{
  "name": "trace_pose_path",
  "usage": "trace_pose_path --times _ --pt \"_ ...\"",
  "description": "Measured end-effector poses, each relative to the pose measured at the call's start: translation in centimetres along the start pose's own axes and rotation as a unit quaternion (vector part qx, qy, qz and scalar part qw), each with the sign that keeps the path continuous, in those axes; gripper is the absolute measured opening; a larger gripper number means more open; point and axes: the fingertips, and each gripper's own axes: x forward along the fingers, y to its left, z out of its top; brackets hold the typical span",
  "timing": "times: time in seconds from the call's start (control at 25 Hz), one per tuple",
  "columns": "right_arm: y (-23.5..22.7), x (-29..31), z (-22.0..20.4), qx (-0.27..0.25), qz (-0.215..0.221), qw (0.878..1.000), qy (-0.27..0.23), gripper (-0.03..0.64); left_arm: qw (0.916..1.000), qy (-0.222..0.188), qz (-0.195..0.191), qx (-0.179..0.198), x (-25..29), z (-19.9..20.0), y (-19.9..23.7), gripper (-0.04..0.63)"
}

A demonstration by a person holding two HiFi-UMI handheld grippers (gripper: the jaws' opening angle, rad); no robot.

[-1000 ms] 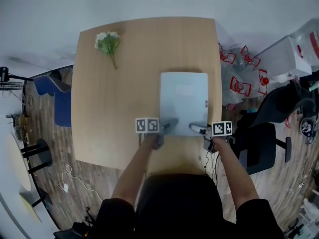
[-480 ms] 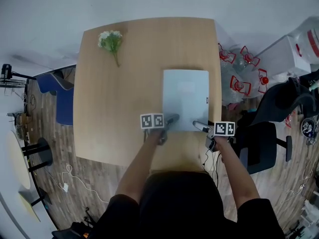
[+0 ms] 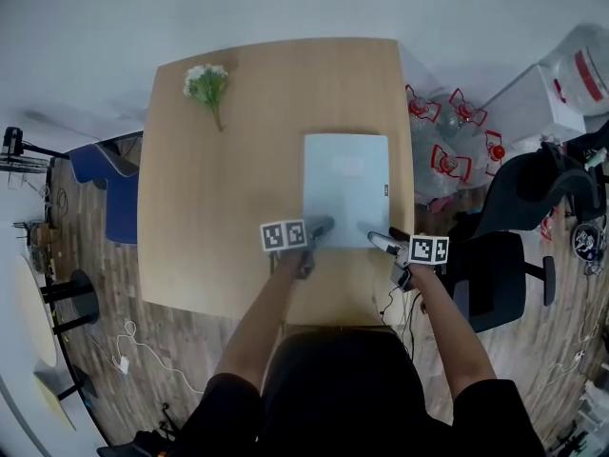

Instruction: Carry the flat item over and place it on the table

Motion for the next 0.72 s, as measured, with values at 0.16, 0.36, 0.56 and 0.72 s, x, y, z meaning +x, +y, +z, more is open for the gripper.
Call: trace_pose_path --times 0.16,0.36,0.56,0.72 --pt "0.9 -1.3 0.4 -0.030 0.009 0.999 -0.013 0.522 0.9997 -0.021 0.001 0.009 -1.4 0.3 -0.8 0.466" --pt "2.1 -2.9 -0.8 -0.074 0.008 0.997 0.007 0.522 0.9962 -0.054 0.022 0.064 -4.7 -0.3 -2.6 0.463" --pt "4.2 -5.7 -1.1 -0.114 -0.003 0.993 -0.010 0.527 0.9845 -0.118 0.020 0.129 -9.3 -1.3 -7.0 0.437" --pt "6.9 -7.9 -0.9 -0.120 -0.001 0.991 -0.054 0.537 0.9709 -0.194 0.014 0.140 -14.2 -2.2 -10.1 0.365"
